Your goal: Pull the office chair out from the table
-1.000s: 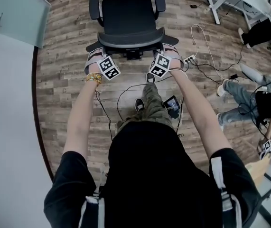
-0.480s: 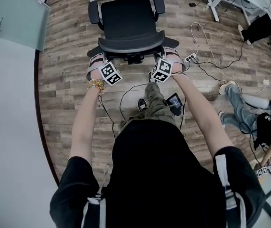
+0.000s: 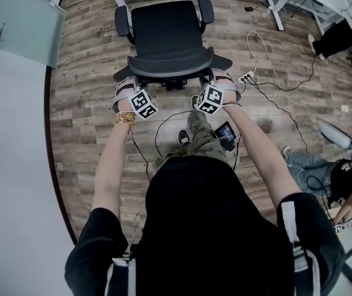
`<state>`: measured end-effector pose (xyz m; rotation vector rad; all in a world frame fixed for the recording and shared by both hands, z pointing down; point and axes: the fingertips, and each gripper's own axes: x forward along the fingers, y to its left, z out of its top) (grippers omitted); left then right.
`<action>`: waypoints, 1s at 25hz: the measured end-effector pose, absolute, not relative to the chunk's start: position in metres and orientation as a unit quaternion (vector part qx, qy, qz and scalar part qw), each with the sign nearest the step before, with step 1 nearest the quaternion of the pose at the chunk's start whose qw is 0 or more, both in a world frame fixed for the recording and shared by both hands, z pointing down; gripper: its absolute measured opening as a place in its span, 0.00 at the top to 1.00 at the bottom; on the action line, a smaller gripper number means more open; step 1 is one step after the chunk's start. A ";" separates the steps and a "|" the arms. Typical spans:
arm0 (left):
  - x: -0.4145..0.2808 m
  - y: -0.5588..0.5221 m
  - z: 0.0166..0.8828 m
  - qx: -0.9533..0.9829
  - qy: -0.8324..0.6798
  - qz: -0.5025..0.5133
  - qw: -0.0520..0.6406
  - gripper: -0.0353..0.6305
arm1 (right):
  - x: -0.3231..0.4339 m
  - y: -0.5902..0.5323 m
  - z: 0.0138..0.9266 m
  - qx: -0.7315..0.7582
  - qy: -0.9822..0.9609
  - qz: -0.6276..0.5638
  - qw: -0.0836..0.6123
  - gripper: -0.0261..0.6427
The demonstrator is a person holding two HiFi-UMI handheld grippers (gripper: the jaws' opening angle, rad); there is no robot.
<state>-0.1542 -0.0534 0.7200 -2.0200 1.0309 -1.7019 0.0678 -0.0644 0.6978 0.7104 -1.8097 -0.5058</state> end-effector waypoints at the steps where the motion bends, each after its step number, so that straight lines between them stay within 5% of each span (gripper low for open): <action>1: -0.154 -0.051 0.719 -0.704 0.360 -0.593 0.153 0.70 | 0.068 -0.063 0.697 0.299 -0.760 -0.213 0.536 0.76; 25: -0.148 -0.005 0.721 -0.706 0.358 -0.590 0.159 0.69 | 0.075 -0.016 0.701 0.303 -0.760 -0.216 0.533 0.75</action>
